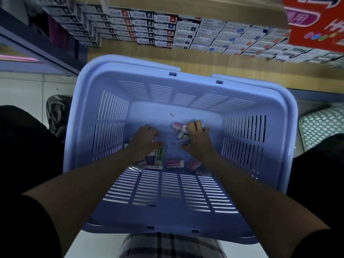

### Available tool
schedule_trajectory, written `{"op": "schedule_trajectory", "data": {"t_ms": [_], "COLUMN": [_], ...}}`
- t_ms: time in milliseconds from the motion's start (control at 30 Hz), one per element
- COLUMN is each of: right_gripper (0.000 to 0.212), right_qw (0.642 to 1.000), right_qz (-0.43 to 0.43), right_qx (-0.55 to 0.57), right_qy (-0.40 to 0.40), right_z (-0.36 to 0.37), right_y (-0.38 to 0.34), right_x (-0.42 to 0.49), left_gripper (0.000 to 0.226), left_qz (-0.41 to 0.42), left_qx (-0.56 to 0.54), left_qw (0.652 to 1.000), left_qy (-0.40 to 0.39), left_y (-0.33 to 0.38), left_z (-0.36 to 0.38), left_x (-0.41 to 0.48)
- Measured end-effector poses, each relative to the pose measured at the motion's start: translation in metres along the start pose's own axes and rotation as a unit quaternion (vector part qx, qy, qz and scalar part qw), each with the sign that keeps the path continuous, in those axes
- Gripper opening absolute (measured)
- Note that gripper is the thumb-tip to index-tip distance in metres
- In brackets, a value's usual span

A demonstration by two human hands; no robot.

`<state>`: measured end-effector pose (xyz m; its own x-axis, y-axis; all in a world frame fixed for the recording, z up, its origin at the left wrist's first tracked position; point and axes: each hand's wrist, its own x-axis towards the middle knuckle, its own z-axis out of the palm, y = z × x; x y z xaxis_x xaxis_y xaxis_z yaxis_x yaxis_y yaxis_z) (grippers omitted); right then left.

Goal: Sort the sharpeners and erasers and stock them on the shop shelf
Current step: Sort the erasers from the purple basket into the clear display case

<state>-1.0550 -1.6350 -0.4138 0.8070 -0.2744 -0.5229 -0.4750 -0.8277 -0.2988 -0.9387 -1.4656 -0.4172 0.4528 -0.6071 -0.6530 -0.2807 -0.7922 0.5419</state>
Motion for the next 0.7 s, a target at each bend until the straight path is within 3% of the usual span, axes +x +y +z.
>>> {"op": "schedule_trajectory", "data": {"t_ms": [200, 333, 500, 700], "right_gripper": [0.038, 0.038, 0.033, 0.037], "right_qw": [0.998, 0.996, 0.992, 0.988], "right_qz": [0.025, 0.0, -0.011, -0.064], "right_qx": [0.059, 0.084, 0.112, 0.095], "right_qy": [0.029, 0.035, 0.053, 0.102], "right_z": [-0.018, -0.039, -0.07, -0.126], "right_y": [-0.002, -0.012, -0.028, -0.051], "right_x": [-0.016, -0.031, -0.057, -0.089], "left_gripper": [0.021, 0.02, 0.029, 0.009], "left_qz": [-0.047, -0.083, -0.024, 0.033], "left_qx": [-0.229, -0.363, -0.34, -0.321], "left_qw": [0.971, 0.927, 0.936, 0.944], "left_qy": [0.038, -0.034, -0.084, -0.073], "left_y": [0.047, 0.083, 0.103, 0.127], "left_z": [-0.011, -0.03, -0.05, -0.083], "left_x": [-0.002, -0.017, -0.042, -0.082]}}
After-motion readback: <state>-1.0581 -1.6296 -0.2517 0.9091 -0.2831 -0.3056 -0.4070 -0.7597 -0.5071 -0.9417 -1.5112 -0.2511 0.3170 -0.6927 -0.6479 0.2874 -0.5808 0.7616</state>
